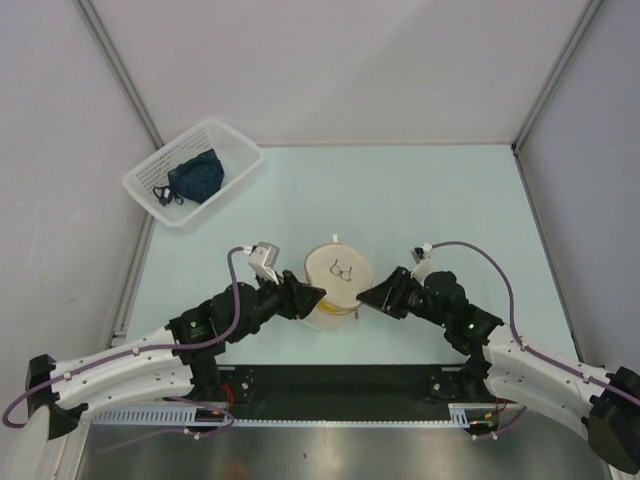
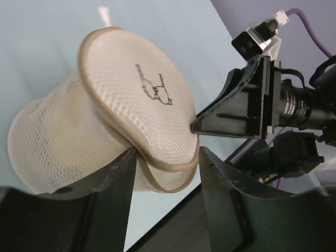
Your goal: Place the bra in the laundry bag and zip it closed
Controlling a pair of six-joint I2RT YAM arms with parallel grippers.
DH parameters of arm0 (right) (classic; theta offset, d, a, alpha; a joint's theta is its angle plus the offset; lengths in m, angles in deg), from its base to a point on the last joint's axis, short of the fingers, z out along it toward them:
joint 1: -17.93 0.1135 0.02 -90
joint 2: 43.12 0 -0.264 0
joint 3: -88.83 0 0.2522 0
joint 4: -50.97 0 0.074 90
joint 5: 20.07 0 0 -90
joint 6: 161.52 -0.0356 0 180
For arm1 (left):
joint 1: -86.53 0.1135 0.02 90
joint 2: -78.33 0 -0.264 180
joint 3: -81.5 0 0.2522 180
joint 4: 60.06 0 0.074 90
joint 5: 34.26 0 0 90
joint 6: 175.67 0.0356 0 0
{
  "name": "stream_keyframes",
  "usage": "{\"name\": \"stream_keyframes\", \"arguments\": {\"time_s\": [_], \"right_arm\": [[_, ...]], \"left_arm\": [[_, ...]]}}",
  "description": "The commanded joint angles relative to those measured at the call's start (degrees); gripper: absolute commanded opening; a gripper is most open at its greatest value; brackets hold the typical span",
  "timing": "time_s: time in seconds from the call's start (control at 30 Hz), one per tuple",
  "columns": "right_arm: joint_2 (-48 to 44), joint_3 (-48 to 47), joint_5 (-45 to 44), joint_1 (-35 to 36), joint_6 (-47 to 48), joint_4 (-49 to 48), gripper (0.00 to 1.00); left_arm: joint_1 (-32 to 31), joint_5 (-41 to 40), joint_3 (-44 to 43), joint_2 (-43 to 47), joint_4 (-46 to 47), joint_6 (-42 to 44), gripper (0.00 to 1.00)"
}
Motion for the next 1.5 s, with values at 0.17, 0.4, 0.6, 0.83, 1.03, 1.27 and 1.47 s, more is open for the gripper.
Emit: {"name": "stream_keyframes", "arguments": {"time_s": [0.17, 0.4, 0.6, 0.83, 1.03, 1.27, 1.47], "right_arm": [[0.51, 5.97, -5.31, 2.96, 0.71, -19.06, 0.22], [-0.45, 5.10, -13.92, 8.76, 2.29, -20.31, 0.18], [0.68, 3.96, -24.90, 14.21, 0.11, -19.86, 0.18], [1.57, 1.50, -34.49, 20.02, -1.39, -17.58, 0.19], [1.48, -0.26, -41.96, 24.67, -4.64, -12.66, 0.19], [4.29, -3.16, -45.57, 27.84, -6.67, -9.50, 0.18], [5.87, -4.39, -47.59, 30.13, -6.32, -9.84, 0.15]], "left_arm": [[0.42, 8.71, -16.28, -0.85, -31.00, -12.27, 0.88], [-0.89, 17.95, -14.53, -1.37, -28.75, -21.43, 0.72], [-6.77, 15.24, -15.23, -9.01, -22.51, -17.74, 0.63], [-9.86, 12.60, -18.48, -22.55, -19.33, -18.26, 0.48], [-13.20, -0.48, -21.64, -27.39, -23.64, -18.62, 0.58], [-15.31, -10.41, -24.11, -31.87, -25.57, -19.23, 0.61], [-15.75, -15.70, -28.32, -36.53, -31.11, -20.99, 0.51]]}}
